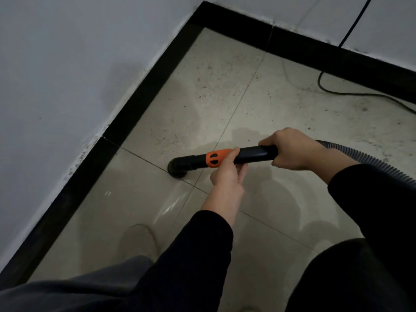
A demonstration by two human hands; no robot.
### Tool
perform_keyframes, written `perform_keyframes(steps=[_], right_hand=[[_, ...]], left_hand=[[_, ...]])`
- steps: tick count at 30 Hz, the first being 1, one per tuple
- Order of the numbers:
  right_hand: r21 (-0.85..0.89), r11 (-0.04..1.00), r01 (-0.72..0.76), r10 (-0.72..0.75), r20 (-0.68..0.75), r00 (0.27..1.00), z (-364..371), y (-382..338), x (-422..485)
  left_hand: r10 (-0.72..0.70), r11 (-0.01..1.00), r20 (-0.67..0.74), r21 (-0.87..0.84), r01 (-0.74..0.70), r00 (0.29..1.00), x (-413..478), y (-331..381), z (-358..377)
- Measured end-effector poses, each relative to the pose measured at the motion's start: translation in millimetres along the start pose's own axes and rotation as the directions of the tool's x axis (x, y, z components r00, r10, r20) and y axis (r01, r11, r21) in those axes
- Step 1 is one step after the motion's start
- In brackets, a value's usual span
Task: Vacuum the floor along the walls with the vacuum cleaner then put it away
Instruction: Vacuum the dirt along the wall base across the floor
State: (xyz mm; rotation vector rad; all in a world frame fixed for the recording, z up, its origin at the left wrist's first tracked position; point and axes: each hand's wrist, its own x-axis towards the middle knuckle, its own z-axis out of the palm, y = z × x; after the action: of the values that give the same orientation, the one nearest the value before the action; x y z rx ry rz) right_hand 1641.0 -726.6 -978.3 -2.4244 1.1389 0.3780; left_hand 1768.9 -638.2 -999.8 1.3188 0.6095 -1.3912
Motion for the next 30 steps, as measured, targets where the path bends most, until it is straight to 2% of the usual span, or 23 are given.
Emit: perform_keyframes(steps=[9, 30], right_hand=[[-0.017, 0.999, -0.038, 0.037, -0.075, 0.996, -1, 7, 2], [0.023, 0.969, -0.246, 0.246, -0.153, 0.957, -11, 28, -24]], left_hand=[[0.026, 0.999, 0.053, 0.042, -0.028, 0.998, 5, 6, 13], [0.009, 0.982, 0.185, 0.185, -0.044, 0.983, 11, -9, 50]])
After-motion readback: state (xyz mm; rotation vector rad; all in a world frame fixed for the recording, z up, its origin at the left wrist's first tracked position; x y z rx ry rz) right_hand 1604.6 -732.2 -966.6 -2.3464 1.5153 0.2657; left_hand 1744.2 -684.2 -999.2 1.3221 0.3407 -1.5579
